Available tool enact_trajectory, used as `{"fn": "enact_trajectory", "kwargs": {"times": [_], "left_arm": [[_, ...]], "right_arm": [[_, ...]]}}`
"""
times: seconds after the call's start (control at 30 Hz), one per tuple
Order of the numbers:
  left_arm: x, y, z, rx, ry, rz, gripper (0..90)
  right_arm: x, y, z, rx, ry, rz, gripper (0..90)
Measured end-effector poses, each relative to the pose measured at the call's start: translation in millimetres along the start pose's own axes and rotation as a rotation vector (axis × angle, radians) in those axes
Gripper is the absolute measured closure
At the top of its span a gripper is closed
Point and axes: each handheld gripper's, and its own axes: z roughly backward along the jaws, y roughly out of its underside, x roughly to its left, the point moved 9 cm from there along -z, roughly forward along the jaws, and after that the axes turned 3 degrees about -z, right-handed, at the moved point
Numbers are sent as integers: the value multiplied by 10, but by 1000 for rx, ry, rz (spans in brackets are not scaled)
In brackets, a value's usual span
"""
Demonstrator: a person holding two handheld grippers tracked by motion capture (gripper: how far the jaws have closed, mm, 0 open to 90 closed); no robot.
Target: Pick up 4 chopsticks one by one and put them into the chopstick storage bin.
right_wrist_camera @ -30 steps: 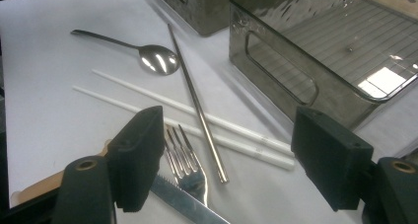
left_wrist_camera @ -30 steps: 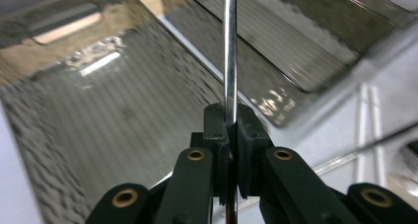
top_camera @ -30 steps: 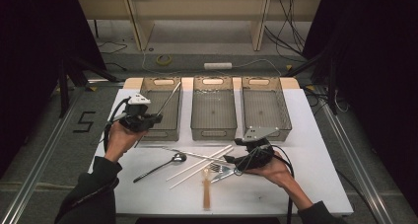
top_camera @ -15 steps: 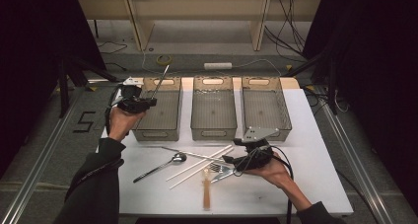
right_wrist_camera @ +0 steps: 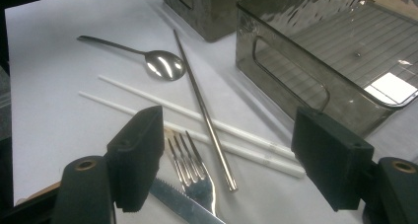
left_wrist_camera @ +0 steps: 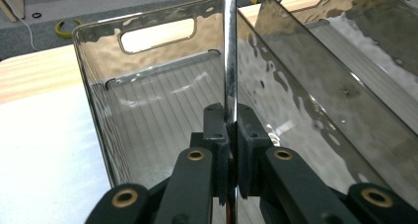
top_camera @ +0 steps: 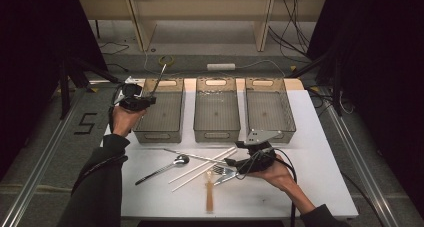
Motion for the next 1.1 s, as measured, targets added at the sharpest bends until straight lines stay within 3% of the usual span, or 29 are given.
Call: {"fn": "enact_trajectory", "kwargs": {"times": [0.27,0.43,0.53,0.63,0.7,0.9,0.97,1.07,1.1], "left_arm": [[44,86,-128,13,-27,38,839],[72,67,-99,10,-39,71,609],[-4,40,11,-23,13,121,527],[-132,73,117,-27,18,66,435],[-243,84,207,-55,52,66,401],[-566,159,450,-89,136,14,316],[-690,229,517,-103,165,-5,300],[-822,381,591,-88,171,-72,270],[-865,407,619,-94,185,-73,264]], "right_arm": [[5,2,-6,3,1,1,295],[3,1,-2,5,1,3,295],[-6,4,-5,9,1,-2,295],[-27,15,-16,30,10,0,299],[-31,18,-26,43,2,-6,311],[-92,43,-107,99,6,-5,355],[-94,73,-152,125,0,3,364],[-112,135,-201,165,-1,10,383],[-121,142,-215,170,3,9,396]]}}
